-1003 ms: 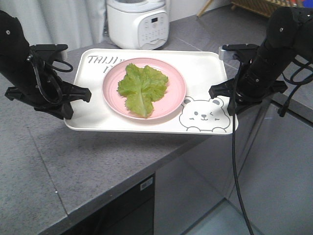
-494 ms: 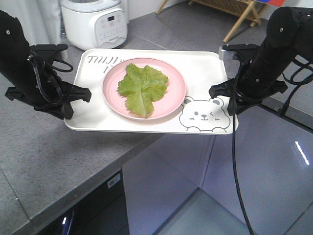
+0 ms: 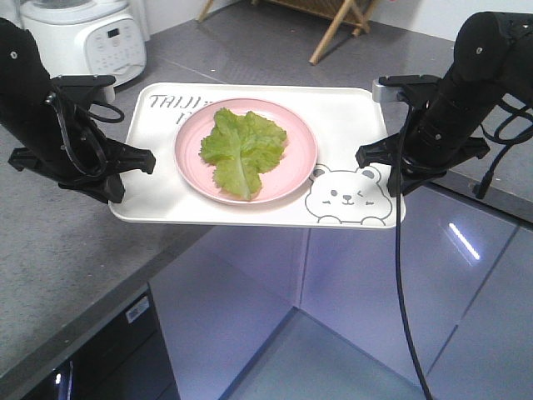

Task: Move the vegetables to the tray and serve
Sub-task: 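Turn the base away from the counter while holding the tray, then drive the base forward holding the tray level with both grippers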

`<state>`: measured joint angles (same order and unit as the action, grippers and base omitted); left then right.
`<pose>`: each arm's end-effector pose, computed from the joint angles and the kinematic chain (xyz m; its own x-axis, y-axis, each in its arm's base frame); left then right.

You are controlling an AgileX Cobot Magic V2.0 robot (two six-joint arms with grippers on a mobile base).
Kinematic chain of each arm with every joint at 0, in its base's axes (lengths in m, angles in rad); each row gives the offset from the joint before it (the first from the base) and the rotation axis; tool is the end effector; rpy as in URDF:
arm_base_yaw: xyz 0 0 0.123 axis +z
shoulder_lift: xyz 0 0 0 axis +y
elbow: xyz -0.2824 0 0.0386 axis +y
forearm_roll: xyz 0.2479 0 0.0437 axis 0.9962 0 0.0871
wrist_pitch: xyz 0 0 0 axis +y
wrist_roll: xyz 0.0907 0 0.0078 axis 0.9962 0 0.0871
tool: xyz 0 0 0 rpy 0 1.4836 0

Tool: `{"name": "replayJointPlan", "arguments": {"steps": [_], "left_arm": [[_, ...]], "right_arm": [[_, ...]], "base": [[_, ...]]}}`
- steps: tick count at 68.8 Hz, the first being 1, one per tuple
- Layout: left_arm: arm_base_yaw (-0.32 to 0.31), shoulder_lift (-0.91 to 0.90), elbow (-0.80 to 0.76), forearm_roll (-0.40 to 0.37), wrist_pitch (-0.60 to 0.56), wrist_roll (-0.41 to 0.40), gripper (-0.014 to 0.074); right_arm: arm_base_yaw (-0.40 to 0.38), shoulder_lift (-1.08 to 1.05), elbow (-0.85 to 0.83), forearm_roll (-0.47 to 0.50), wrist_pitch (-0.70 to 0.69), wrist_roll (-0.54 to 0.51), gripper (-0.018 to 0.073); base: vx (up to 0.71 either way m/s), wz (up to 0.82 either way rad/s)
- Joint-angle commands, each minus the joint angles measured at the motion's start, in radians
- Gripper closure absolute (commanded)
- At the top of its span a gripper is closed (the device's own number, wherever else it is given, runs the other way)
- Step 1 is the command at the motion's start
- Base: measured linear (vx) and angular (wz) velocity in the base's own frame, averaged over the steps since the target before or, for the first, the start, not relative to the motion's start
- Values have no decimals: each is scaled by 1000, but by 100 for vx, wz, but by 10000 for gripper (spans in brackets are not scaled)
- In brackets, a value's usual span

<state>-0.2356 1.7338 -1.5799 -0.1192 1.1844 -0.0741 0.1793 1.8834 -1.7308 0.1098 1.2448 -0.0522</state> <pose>0.3517 -0.0947 0.3147 -0.9474 0.1059 -0.3020 0.1543 0.9778 -0.1414 0.3905 0.0804 0.2979 -0.9467 -0.1887 -0.2611 -0.2199 0.9708 0.0959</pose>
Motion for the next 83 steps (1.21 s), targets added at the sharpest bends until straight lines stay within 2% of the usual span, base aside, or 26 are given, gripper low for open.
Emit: {"name": "replayJointPlan", "arguments": {"steps": [1, 83], "left_arm": [[-13, -58, -38, -67, -58, 26, 603], [-13, -58, -38, -67, -58, 26, 603]], "right_arm": [[5, -58, -27, 33, -32, -46, 564], [5, -58, -27, 33, -32, -46, 564]], "base": [[-4, -29], [-5, -32]]}}
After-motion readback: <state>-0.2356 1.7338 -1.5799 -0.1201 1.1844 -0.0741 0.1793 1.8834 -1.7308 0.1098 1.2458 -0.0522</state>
